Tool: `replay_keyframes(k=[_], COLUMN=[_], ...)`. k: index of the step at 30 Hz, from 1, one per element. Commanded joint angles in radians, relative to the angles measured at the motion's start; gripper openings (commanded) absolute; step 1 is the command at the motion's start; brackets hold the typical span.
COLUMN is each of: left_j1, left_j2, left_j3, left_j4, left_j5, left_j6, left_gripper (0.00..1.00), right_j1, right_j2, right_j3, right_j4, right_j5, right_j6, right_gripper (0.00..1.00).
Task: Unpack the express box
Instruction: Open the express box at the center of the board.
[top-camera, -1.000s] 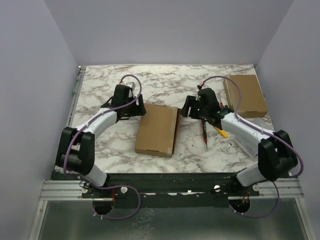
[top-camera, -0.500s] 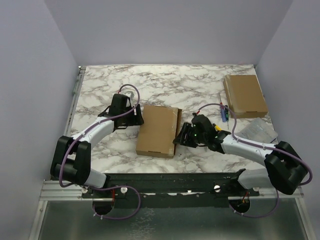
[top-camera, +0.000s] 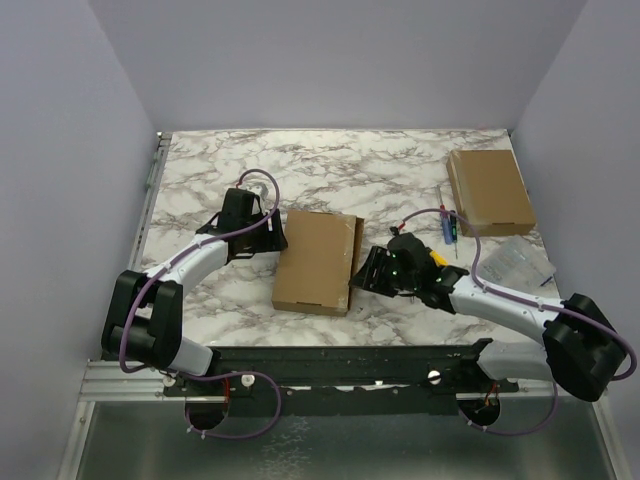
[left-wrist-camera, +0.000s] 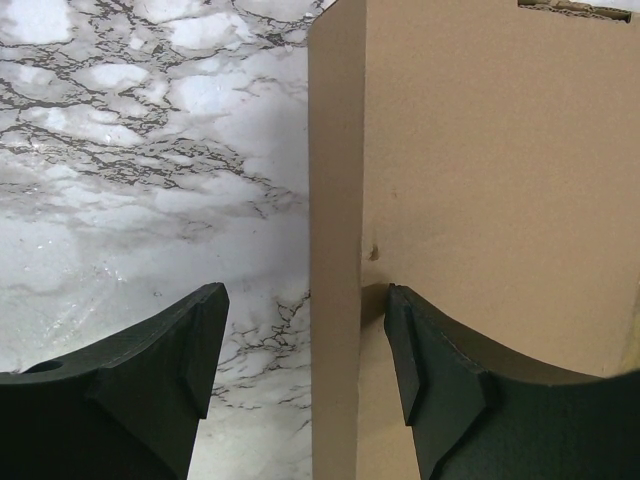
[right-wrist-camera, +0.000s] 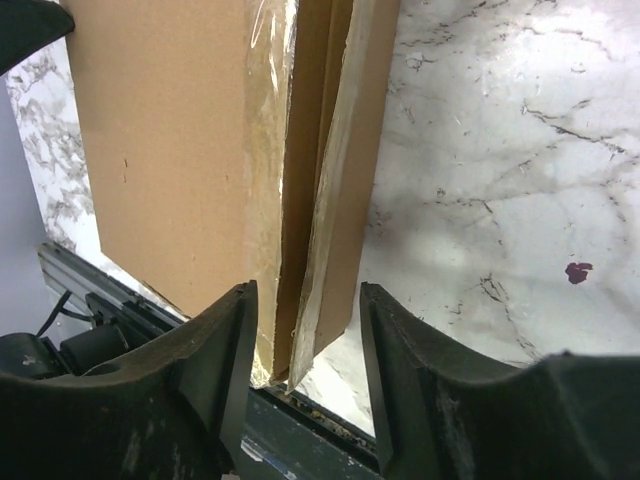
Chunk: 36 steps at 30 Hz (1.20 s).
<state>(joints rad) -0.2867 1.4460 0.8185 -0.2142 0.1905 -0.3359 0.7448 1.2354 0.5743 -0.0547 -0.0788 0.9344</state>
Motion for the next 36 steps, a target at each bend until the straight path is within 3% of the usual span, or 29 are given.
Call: replay_keyframes(k=[1, 9, 19, 30, 33, 36], left_j1=[0.006, 0.006, 0.006, 0.006, 0.005, 0.005], left_j2=[0.026, 0.049, 0.062, 0.064, 0.059, 0.055], left_j3=[-0.026, -0.018, -0.020, -0.008, -0.008, -0.005], left_j4=[-0.023, -0.035, -0.049, -0.075, -0.075, -0.074], left_j5=[-0.008, -0.022, -0.062, -0.113, -0.104, -0.079], left_j6=[0.020, 0.015, 0.008, 0.029, 0.035, 0.044], left_gripper=[0.70, 0.70, 0.70, 0.70, 0.70, 0.70], right_j1=[0.032, 0.060, 0.118, 0.119, 0.119, 0.119], right_j2=[-0.004, -0.008, 0.087, -0.039, -0.028, -0.054], right_j3=[-0.011, -0.037, 0.007, -0.145, -0.123, -0.049], right_j4=[-0.051, -0.052, -0.139, -0.155, -0.152, -0.198], right_j5=[0.059, 0.074, 0.172, 0.273, 0.266, 0.287], right_j6=[0.002, 0.017, 0.057, 0.161, 0.118, 0.025], right_gripper=[0.48, 0.36, 0.37, 0.25, 0.26, 0.35])
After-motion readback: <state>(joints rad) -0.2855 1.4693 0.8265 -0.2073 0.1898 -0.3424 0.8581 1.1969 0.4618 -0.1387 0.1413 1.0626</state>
